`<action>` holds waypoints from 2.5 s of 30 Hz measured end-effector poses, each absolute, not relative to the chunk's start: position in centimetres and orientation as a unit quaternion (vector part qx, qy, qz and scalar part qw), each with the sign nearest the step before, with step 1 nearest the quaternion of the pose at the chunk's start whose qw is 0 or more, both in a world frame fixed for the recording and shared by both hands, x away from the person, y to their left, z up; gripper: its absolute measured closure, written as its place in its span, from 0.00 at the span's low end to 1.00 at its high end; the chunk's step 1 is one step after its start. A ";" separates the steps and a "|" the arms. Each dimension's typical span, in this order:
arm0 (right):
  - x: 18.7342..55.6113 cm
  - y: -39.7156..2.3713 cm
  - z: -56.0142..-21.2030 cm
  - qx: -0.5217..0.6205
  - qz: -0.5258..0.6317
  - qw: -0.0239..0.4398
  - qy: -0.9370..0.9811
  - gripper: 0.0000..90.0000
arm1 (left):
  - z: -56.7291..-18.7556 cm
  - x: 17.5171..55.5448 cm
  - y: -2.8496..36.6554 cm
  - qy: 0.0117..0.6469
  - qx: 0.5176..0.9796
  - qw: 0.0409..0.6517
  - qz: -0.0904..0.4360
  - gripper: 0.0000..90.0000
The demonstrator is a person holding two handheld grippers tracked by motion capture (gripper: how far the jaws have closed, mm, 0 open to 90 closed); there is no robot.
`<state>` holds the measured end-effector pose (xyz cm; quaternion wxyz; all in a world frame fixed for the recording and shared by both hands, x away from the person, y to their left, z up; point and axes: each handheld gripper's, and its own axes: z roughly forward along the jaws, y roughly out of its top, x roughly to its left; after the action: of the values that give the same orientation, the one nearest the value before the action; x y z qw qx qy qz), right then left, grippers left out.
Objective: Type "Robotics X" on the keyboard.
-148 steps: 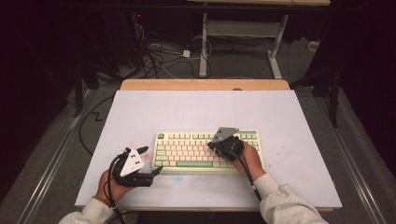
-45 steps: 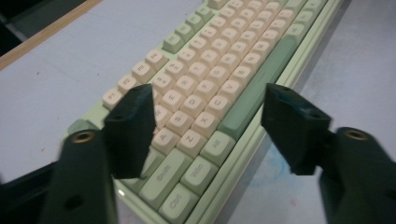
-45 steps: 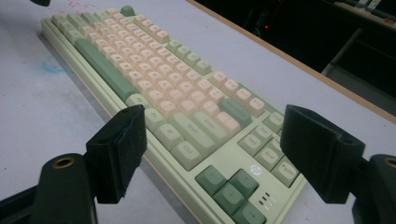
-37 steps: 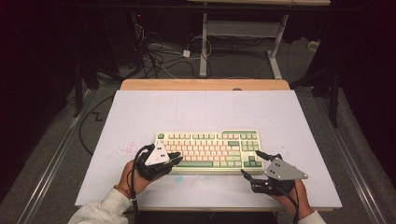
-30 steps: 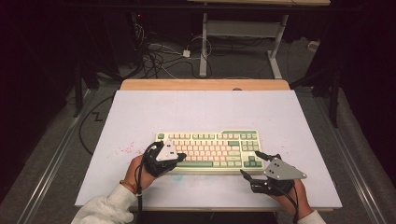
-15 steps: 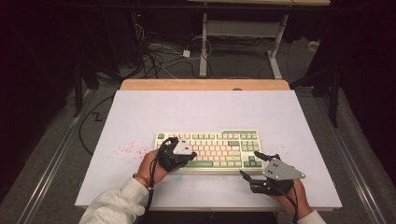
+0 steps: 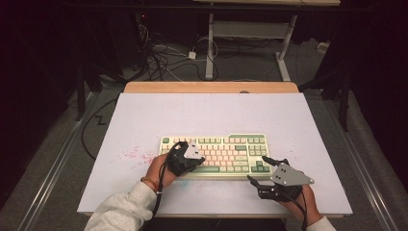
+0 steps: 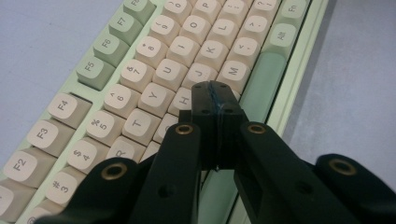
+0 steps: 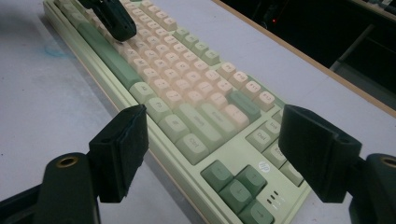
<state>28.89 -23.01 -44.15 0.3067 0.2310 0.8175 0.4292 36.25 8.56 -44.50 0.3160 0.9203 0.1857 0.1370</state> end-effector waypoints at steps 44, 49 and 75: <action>28.9 -23.1 -44.1 0.235 0.424 0.309 0.819 0.28 | -42.9 34.8 10.8 0.186 0.876 0.383 0.227 0.29; 29.0 -23.1 -44.1 0.234 0.419 0.310 0.821 0.28 | -42.7 34.1 11.5 0.178 0.863 0.406 0.241 0.24; 29.1 -23.1 -44.0 0.242 0.420 0.308 0.819 0.33 | -43.7 31.7 16.7 0.202 0.843 0.410 0.283 0.20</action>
<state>29.10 -23.13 -44.04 0.3075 0.2416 0.8189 0.4201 31.67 16.71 -43.73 0.4104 0.8429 0.2022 0.2831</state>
